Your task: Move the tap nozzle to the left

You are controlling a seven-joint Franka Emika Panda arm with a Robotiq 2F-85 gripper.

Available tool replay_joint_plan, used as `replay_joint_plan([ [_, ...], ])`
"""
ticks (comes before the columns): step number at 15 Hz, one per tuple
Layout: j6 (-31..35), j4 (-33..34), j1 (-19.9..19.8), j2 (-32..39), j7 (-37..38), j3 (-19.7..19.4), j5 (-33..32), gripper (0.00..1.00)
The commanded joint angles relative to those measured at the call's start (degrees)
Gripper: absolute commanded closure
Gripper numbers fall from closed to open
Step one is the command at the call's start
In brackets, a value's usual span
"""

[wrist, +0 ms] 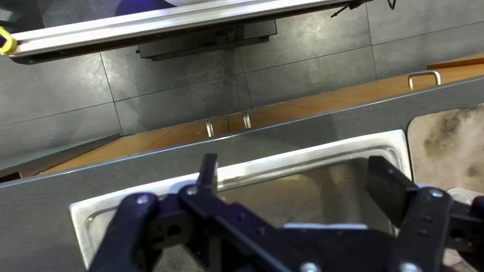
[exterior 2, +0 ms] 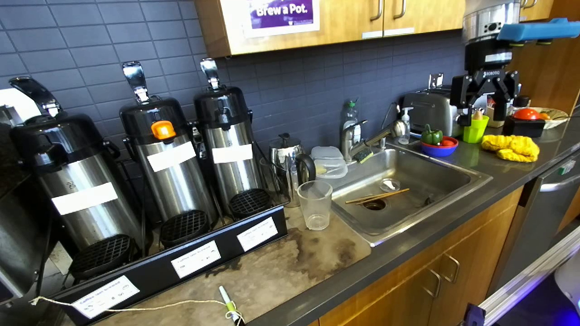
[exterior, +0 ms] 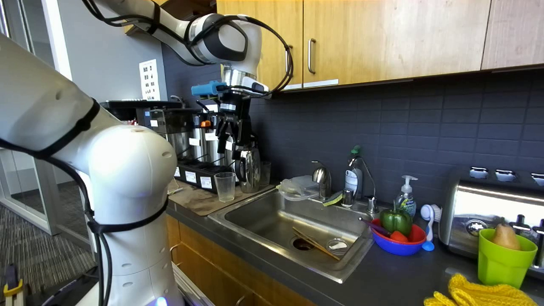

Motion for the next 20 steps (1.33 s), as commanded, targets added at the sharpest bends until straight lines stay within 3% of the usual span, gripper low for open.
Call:
replay_joint_plan([
  [1, -0.10, 0.08, -0.23, 0.02, -0.14, 0.17, 0.09, 0.00],
  [20, 1.36, -0.59, -0.25, -0.87, -0.60, 0.22, -0.30, 0.00],
])
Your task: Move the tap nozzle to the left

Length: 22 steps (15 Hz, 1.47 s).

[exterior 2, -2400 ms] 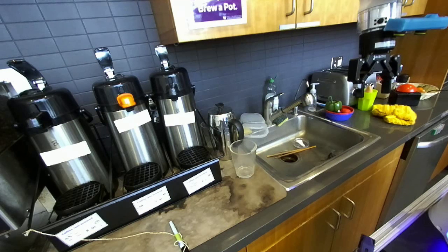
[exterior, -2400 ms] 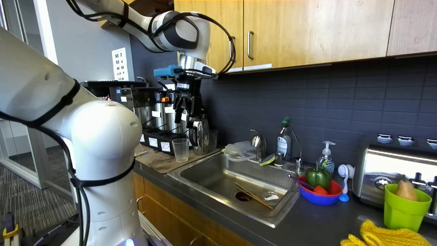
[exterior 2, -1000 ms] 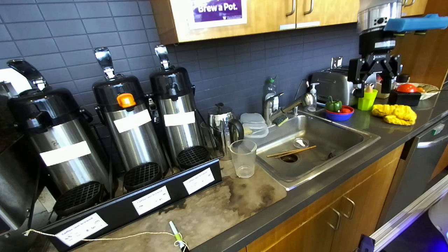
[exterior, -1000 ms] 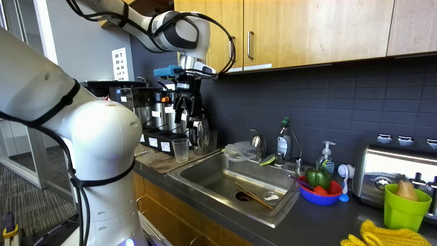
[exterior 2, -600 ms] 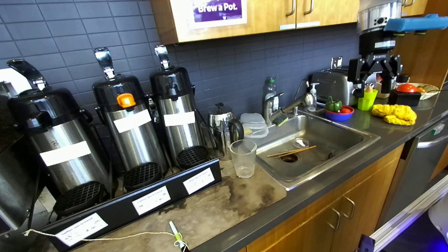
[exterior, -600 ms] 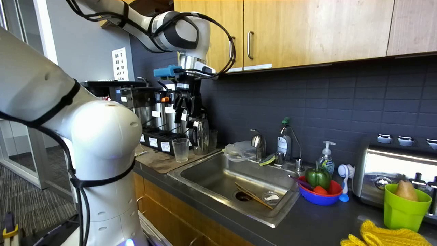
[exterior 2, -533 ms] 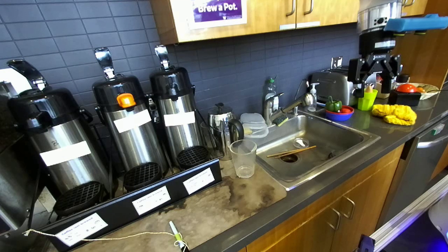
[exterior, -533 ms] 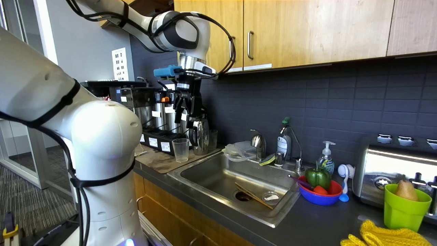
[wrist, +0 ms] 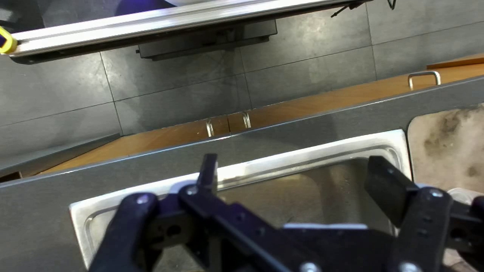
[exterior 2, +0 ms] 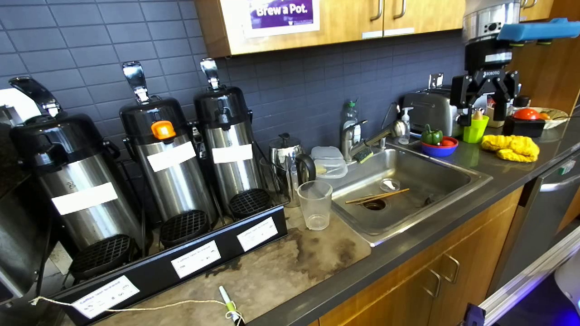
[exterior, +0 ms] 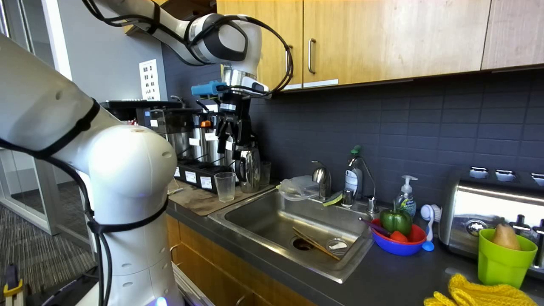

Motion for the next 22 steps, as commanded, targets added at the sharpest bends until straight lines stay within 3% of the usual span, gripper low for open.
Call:
replay_joint_plan([
  [1, 2.17, -0.80, -0.27, -1.08, -0.79, 0.17, -0.39, 0.00],
  [10, 14.07, -2.62, -0.99, -2.10, -3.33, -2.76, 0.09, 0.00],
  [14, 22.42, -4.27, -3.01, -2.55, -3.56, -6.69, 1.89, 0.00],
  [18, 28.71, -3.67, -3.78, 0.23, -4.14, -12.74, 8.51, 0.00],
  [22, 33.16, -3.71, -0.62, 4.57, -7.46, -18.52, 20.37, 0.00],
])
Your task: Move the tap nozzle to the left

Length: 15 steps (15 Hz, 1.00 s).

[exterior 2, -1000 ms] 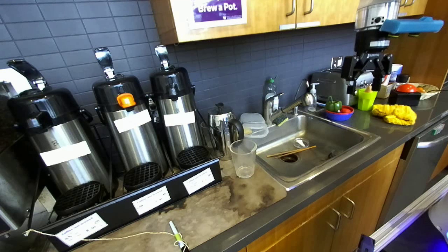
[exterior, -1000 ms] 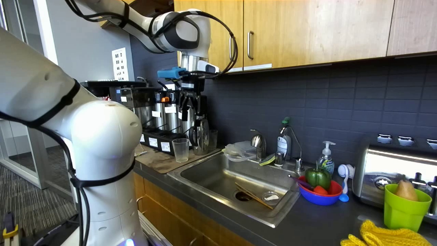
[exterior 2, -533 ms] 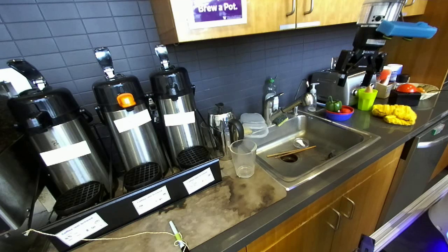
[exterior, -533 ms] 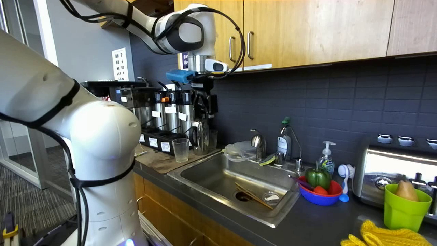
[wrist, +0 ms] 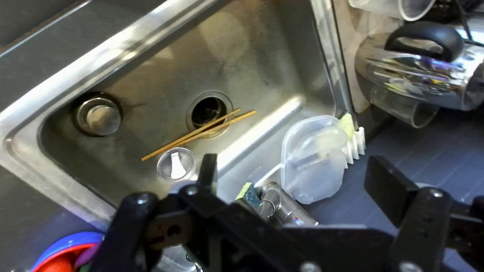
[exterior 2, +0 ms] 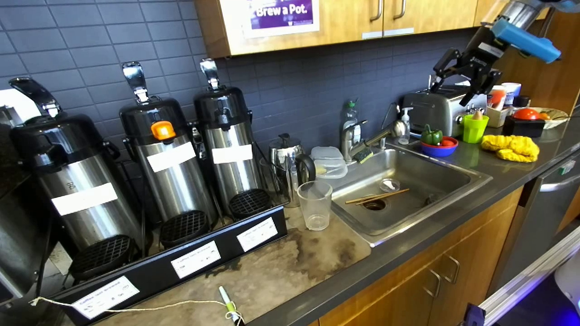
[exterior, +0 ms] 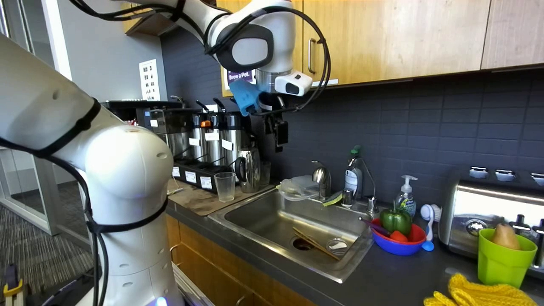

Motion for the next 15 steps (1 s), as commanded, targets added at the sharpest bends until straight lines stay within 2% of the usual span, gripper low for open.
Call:
replay_joint_plan([
  [1, 4.31, 0.00, 3.98, 5.46, -4.50, -5.05, 11.04, 0.00],
  [5, 7.85, -0.50, 7.39, 10.99, -13.24, -8.08, 24.56, 0.00],
  [7, 8.73, -0.49, 7.40, 13.72, -18.16, -7.35, 29.78, 0.00],
  [11, 11.15, -0.38, 5.56, 18.02, -24.64, -3.36, 33.58, 0.00],
  [15, 13.22, -0.33, 5.09, 20.47, -29.68, -2.46, 36.03, 0.00],
])
